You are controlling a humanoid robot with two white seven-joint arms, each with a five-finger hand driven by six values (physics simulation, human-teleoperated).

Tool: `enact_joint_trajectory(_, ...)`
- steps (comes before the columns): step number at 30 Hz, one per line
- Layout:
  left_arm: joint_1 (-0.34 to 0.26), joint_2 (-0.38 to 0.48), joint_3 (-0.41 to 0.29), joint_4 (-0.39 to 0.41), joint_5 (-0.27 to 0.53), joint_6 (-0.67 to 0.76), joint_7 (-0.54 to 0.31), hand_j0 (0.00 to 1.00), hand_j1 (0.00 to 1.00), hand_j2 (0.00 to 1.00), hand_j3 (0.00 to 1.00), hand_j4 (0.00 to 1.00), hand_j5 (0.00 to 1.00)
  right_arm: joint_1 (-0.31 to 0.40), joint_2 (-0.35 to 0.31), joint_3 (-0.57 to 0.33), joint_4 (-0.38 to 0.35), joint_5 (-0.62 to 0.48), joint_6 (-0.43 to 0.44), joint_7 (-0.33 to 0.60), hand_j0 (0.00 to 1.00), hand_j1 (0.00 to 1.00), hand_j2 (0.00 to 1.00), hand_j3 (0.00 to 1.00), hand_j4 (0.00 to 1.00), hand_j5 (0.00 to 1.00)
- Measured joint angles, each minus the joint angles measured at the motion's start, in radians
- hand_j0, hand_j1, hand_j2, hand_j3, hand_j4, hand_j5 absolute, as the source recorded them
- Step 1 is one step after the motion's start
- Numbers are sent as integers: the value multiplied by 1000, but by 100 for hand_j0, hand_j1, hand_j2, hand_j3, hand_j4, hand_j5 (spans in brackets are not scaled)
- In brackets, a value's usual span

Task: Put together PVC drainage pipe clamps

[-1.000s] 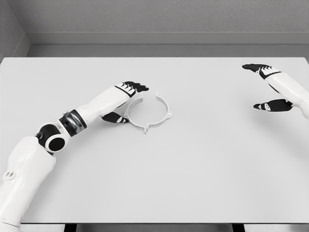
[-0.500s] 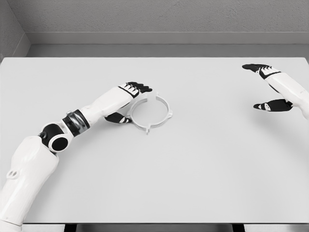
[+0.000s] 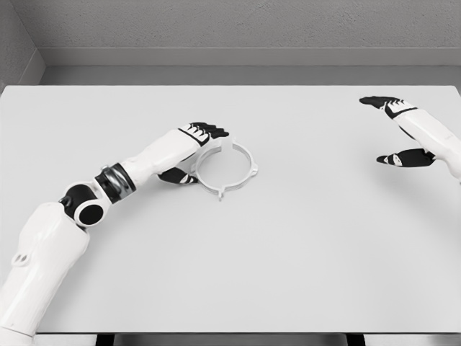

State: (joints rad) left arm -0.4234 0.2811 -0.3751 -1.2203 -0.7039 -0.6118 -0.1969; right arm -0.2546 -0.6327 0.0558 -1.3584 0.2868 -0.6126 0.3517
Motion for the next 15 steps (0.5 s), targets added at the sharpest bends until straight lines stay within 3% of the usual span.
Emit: enact_joint_trajectory(15, -20, -7, -4, 7, 0, 0, 0, 100, 100, 100, 100, 100, 100, -3, 19, 3, 0, 2, 0, 0, 100, 100, 100, 100, 100, 100)
